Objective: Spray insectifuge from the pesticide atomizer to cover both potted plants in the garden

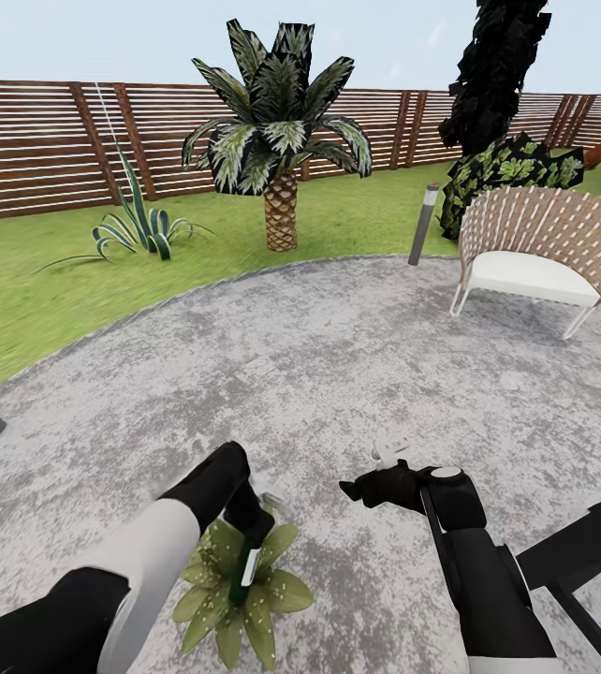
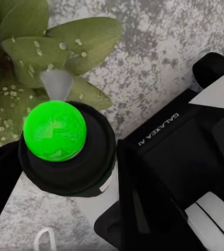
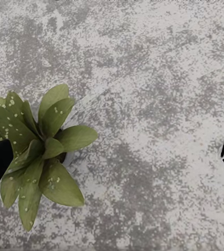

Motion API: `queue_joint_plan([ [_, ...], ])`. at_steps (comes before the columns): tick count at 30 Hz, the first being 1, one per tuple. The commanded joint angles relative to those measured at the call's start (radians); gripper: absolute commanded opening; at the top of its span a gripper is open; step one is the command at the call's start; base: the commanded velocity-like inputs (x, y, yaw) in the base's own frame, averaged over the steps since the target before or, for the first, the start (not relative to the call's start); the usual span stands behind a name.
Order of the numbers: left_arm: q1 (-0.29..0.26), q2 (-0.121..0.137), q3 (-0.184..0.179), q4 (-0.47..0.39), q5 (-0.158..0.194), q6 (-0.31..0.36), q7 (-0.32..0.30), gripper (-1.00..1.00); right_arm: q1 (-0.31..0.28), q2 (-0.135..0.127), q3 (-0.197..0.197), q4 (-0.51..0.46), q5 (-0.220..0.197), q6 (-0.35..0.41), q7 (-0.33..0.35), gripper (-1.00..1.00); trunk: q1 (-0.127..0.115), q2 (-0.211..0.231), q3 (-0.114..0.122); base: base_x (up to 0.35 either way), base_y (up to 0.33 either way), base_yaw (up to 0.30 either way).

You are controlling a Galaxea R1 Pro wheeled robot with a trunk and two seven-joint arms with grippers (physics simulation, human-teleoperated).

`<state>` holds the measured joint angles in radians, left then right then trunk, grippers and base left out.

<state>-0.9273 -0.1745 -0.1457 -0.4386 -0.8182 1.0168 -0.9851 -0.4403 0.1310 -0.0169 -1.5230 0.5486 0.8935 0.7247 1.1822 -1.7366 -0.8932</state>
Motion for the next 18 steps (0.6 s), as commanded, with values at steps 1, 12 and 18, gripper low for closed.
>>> queue_joint_plan([
  [1,0.0,0.0,-0.002,0.003,-0.01,0.004,-0.01,-1.0,-0.001,0.001,-0.002,-0.001,0.01,0.002,0.01,1.0,0.0,0.0,-0.001,0.0,0.0,0.0],
  [12,-0.002,0.0,-0.002,0.026,-0.008,0.005,-0.065,-1.0,0.0,0.001,-0.002,-0.002,0.01,0.002,0.01,1.0,0.0,0.0,-0.001,0.0,0.0,0.0],
  [18,-0.007,0.0,-0.002,0.026,-0.009,0.005,-0.138,-1.0,0.0,0.001,-0.002,-0.002,0.009,0.002,0.01,1.0,0.0,0.0,-0.001,0.0,0.0,0.0],
])
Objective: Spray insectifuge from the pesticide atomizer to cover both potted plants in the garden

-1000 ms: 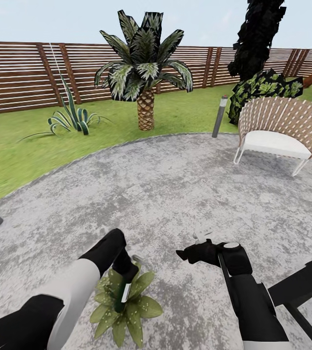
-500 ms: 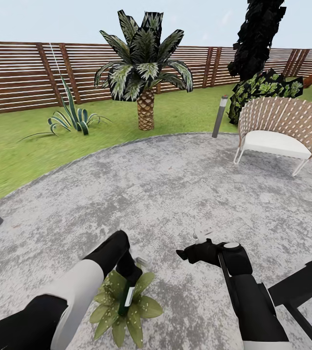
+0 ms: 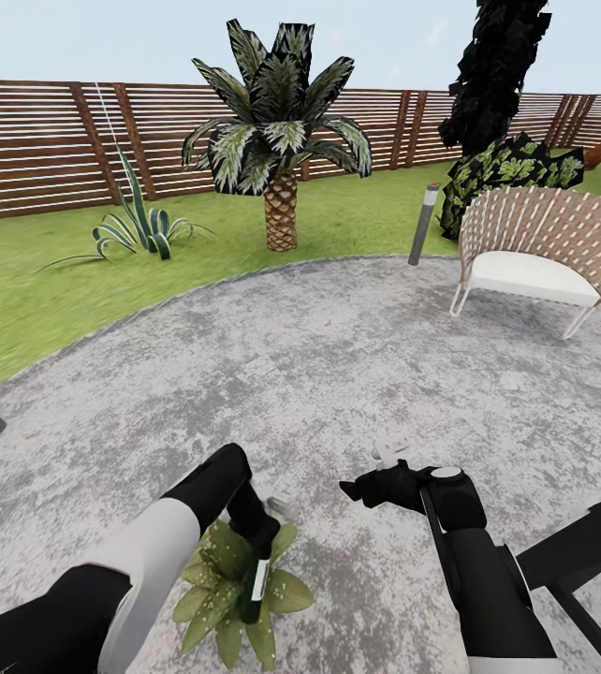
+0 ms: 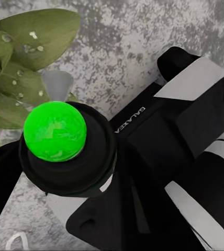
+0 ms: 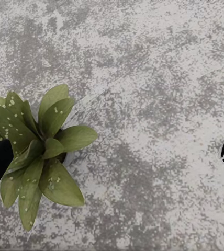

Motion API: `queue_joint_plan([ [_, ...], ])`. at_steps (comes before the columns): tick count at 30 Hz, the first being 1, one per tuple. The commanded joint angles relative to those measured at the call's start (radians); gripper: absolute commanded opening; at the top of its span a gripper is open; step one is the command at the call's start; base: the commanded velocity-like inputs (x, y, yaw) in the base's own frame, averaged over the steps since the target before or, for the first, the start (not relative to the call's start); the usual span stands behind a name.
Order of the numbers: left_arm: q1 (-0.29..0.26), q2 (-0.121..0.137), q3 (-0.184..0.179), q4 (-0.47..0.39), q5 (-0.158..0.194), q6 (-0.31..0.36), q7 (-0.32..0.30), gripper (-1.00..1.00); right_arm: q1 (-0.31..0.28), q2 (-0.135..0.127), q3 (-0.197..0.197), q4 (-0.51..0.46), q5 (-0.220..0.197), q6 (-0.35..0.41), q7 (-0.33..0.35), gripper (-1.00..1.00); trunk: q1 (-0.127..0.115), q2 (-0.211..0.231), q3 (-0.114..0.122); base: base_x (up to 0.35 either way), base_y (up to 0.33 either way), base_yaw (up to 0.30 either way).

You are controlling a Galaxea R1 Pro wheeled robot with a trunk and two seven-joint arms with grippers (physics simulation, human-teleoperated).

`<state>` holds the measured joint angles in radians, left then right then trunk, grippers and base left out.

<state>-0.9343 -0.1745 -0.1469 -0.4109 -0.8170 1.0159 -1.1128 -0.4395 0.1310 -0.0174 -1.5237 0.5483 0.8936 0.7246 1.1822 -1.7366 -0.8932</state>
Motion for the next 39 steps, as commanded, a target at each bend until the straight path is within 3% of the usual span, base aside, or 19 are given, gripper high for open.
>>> queue_joint_plan([
  [1,-0.001,0.0,-0.001,-0.002,-0.01,0.006,-0.015,-1.0,-0.001,0.001,-0.002,-0.001,0.01,0.002,0.01,1.0,0.0,0.0,-0.001,0.0,0.0,0.0],
  [6,-0.011,0.0,0.0,0.031,-0.012,0.007,-0.021,-1.0,-0.001,0.001,-0.002,-0.001,0.01,0.002,0.01,1.0,0.0,0.0,-0.001,0.0,0.0,0.0],
  [11,-0.12,0.001,0.002,0.218,-0.014,0.006,-0.022,-1.0,-0.001,0.001,-0.002,-0.001,0.01,0.002,0.01,1.0,0.0,0.0,-0.001,0.0,0.0,0.0],
  [23,-0.201,0.012,-0.064,0.272,-0.014,0.006,-0.026,-1.0,-0.001,0.0,-0.003,-0.001,0.01,0.002,0.01,1.0,0.0,0.0,-0.001,0.0,0.0,0.0],
  [31,-0.207,0.048,-0.097,0.274,-0.015,0.006,-0.029,-1.0,-0.001,0.0,-0.003,-0.001,0.009,0.002,0.011,1.0,0.0,0.0,-0.001,0.0,0.0,0.0],
  [39,-0.207,0.047,-0.121,0.274,-0.015,0.006,-0.038,-1.0,-0.001,0.001,-0.003,-0.001,0.01,0.002,0.01,1.0,0.0,0.0,-0.001,0.051,0.0,0.0],
])
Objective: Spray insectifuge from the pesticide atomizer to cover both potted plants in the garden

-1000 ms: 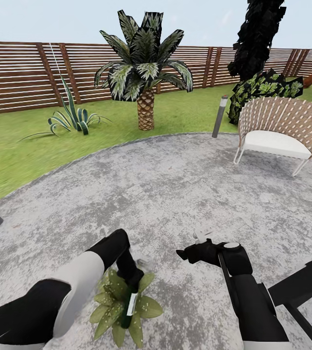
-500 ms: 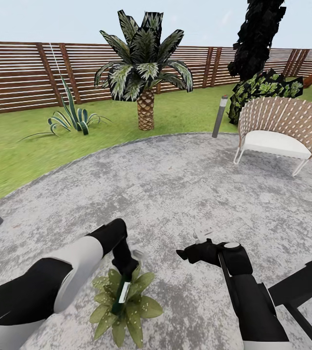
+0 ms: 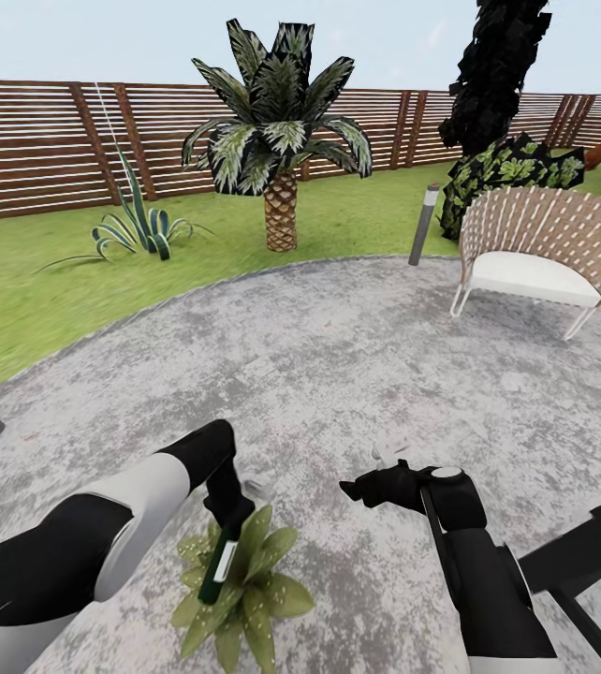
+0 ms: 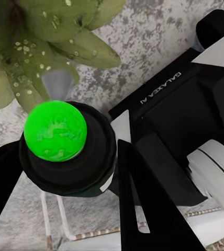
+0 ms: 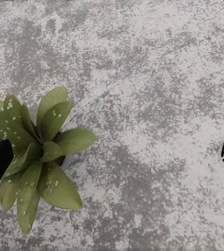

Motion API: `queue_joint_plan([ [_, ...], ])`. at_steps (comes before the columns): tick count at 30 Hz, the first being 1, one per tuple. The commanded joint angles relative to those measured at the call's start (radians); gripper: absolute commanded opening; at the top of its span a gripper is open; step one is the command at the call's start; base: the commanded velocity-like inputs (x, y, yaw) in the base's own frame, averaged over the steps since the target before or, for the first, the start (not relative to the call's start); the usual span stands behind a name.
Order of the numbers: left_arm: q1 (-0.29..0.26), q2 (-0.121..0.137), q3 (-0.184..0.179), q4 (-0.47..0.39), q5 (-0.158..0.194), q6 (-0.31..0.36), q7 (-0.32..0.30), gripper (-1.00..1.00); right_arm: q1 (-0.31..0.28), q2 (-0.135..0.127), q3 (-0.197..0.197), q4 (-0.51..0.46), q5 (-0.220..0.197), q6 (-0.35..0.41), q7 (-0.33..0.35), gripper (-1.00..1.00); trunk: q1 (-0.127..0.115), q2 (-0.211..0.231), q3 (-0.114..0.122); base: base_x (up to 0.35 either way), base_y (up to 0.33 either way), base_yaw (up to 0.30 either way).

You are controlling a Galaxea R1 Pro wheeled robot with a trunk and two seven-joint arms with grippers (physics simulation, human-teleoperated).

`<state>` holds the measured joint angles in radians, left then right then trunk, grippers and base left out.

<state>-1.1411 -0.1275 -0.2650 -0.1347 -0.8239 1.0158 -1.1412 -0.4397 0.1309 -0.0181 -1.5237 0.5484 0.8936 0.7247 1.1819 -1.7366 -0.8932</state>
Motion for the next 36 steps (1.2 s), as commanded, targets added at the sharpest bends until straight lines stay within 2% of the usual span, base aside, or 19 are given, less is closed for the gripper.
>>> queue_joint_plan([
  [1,0.0,-0.001,-0.003,-0.002,-0.008,0.006,-0.011,-1.0,-0.001,0.001,-0.002,-0.001,0.01,0.002,0.01,1.0,0.0,0.0,-0.001,0.168,0.0,0.0],
  [8,0.001,0.0,-0.006,-0.002,-0.008,0.006,-0.014,-1.0,-0.001,0.001,-0.002,-0.001,0.009,0.002,0.01,1.0,0.0,0.0,-0.001,0.049,0.0,0.0],
  [13,0.001,0.006,-0.056,-0.002,-0.008,0.006,-0.014,-1.0,-0.001,0.001,-0.002,-0.001,0.009,0.002,0.01,1.0,0.0,0.0,-0.001,0.004,0.0,0.0],
  [17,0.0,0.031,-0.071,-0.002,-0.008,0.006,-0.014,-1.0,-0.001,0.0,-0.002,-0.001,0.01,0.002,0.01,1.0,0.0,0.0,-0.001,0.0,0.0,0.0],
  [21,-0.001,0.046,-0.073,-0.002,-0.008,0.006,-0.014,-1.0,-0.001,0.001,-0.002,-0.001,0.01,0.002,0.011,1.0,0.0,0.0,-0.001,0.0,0.0,0.0],
  [27,-0.018,0.085,-0.075,-0.002,-0.008,0.006,-0.015,-1.0,-0.001,0.0,-0.002,-0.001,0.01,0.002,0.01,1.0,0.0,0.0,-0.001,0.0,0.0,0.0],
  [33,-0.024,0.091,-0.077,-0.002,-0.009,0.005,-0.015,-1.0,-0.001,0.0,-0.002,-0.001,0.01,0.002,0.011,1.0,0.0,0.0,-0.001,0.0,0.0,0.0],
  [36,-0.025,0.087,-0.102,-0.002,-0.009,0.004,-0.015,-1.0,-0.001,0.0,-0.002,-0.001,0.01,0.002,0.01,1.0,0.0,0.0,-0.001,0.0,0.0,0.0],
])
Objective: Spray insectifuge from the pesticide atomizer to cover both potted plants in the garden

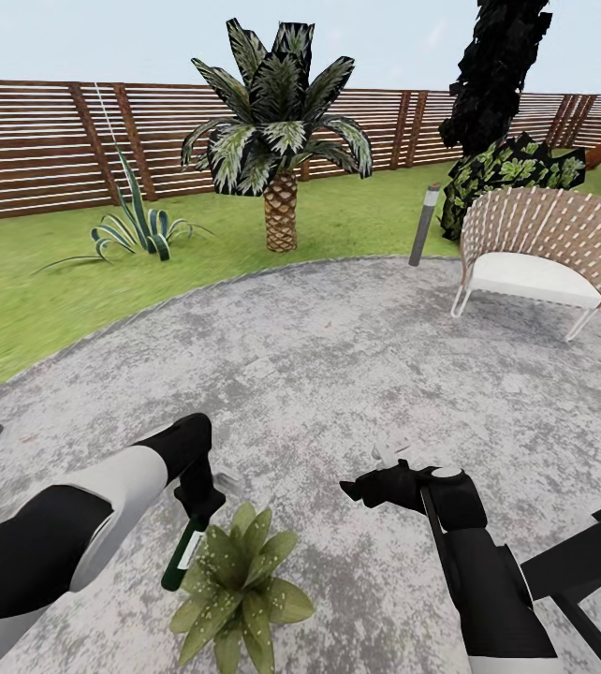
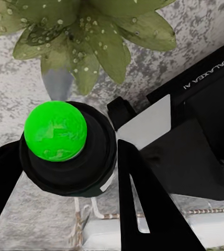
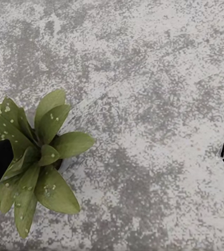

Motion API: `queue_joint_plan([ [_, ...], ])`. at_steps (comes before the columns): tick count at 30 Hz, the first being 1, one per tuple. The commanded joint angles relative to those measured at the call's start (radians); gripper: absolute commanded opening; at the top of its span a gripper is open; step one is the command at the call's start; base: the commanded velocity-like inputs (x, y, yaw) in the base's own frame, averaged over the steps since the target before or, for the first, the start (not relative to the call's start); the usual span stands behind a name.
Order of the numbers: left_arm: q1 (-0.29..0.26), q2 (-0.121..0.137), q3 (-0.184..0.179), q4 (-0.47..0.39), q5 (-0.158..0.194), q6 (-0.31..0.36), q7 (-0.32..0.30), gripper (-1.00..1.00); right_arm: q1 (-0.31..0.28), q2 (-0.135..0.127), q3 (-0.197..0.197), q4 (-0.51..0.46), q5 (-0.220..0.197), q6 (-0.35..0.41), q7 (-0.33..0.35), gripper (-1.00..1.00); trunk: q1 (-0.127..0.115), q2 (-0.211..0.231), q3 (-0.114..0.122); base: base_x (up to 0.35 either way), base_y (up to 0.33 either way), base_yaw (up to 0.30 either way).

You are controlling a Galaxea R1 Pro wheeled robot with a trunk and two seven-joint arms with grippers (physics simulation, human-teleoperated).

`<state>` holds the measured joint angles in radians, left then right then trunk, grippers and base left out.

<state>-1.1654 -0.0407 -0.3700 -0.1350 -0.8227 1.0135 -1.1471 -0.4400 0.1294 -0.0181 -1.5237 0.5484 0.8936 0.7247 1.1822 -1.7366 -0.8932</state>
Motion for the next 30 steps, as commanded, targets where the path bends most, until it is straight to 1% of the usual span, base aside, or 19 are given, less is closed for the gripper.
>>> queue_joint_plan([
  [1,0.0,-0.002,-0.013,-0.002,-0.01,0.007,-0.01,-1.0,-0.001,0.001,-0.002,-0.001,0.01,0.002,0.01,1.0,0.0,0.0,-0.001,0.0,0.0,0.0],
  [3,-0.002,-0.005,-0.03,-0.003,-0.009,0.008,-0.01,-1.0,-0.001,0.001,-0.002,-0.001,0.01,0.002,0.01,1.0,0.0,0.0,-0.001,0.0,0.0,0.0],
  [6,-0.004,-0.01,-0.038,-0.005,-0.008,0.008,-0.01,-1.0,0.0,0.001,-0.002,-0.001,0.01,0.002,0.011,1.0,0.0,0.0,-0.001,0.0,0.0,0.0],
  [14,-0.006,-0.018,-0.04,-0.016,-0.007,0.007,-0.01,-1.0,0.0,0.002,-0.002,-0.001,0.01,0.001,0.011,1.0,0.0,0.0,-0.004,0.0,0.0,0.0],
  [20,-0.008,-0.045,-0.044,-0.014,-0.008,0.007,-0.01,-1.0,-0.001,0.001,-0.002,0.0,0.01,-0.001,0.012,1.0,0.0,0.0,-0.013,0.0,0.0,0.0],
  [24,-0.008,-0.051,-0.045,-0.009,-0.009,0.007,-0.01,-1.0,-0.001,0.001,-0.002,0.0,0.01,-0.001,0.012,1.0,0.0,0.0,-0.019,0.0,0.0,0.0],
  [26,-0.008,-0.056,-0.047,-0.006,-0.009,0.007,-0.023,-1.0,0.0,0.001,-0.002,0.0,0.01,-0.001,0.012,1.0,0.0,0.0,-0.022,0.0,0.0,0.0],
  [29,-0.007,-0.064,-0.064,-0.005,-0.01,0.006,-0.053,-1.0,0.0,0.001,-0.002,0.0,0.01,-0.001,0.012,1.0,0.0,0.0,-0.026,0.0,0.0,0.0],
  [30,-0.006,-0.067,-0.086,-0.005,-0.01,0.006,-0.069,-1.0,0.0,0.001,-0.002,0.0,0.01,-0.001,0.012,1.0,0.0,0.0,-0.027,0.0,0.0,0.0],
])
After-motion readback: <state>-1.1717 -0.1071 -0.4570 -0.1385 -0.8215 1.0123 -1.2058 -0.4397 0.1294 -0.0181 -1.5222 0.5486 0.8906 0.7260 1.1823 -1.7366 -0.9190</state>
